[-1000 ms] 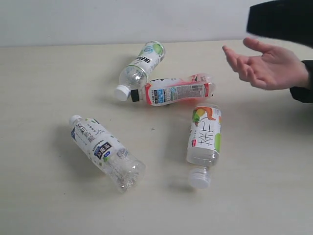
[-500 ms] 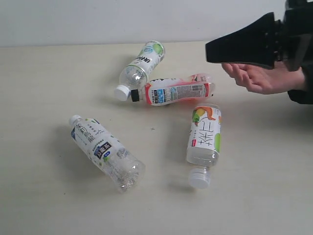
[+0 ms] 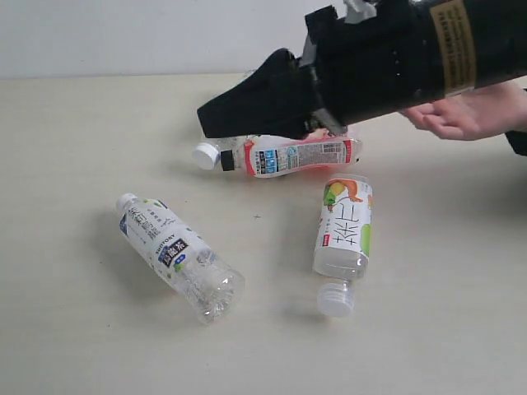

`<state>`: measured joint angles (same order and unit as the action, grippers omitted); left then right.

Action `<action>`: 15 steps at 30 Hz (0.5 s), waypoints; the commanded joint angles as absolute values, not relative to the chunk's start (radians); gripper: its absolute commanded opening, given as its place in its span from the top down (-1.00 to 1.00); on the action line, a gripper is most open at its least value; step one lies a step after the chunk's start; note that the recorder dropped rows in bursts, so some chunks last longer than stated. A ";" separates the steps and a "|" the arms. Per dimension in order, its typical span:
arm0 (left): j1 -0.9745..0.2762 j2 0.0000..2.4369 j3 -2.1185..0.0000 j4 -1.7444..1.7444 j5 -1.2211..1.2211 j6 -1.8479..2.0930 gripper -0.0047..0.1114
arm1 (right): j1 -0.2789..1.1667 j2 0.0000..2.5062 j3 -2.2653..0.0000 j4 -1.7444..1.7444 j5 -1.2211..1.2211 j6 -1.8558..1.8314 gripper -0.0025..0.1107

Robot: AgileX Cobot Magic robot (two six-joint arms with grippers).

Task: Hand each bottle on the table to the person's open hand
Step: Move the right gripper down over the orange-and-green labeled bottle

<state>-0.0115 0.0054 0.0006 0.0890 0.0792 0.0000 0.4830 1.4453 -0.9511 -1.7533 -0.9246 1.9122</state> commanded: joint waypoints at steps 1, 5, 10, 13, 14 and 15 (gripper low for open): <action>-0.010 0.000 0.000 0.089 0.075 0.000 0.92 | 0.546 1.446 -0.959 -1.744 -0.646 1.644 0.83; -0.010 0.000 0.000 0.089 0.075 0.000 0.92 | 0.626 1.446 -0.950 -1.744 -0.324 1.378 0.83; -0.010 0.000 0.000 0.089 0.075 0.000 0.92 | 0.729 1.477 -0.950 -1.742 0.238 1.352 0.83; -0.010 0.000 0.000 0.089 0.075 0.000 0.92 | 0.777 1.506 -0.954 -1.607 0.520 1.343 0.83; -0.010 0.000 0.000 0.089 0.075 0.000 0.92 | 0.781 1.516 -0.961 -1.532 0.601 1.319 0.83; -0.010 0.000 0.000 0.089 0.075 0.000 0.92 | 0.783 1.525 -0.972 -1.446 0.658 1.285 0.83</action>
<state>-0.0115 0.0054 0.0006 0.0890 0.0792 0.0000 0.7694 1.5038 -0.9530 -1.6201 0.4543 1.3397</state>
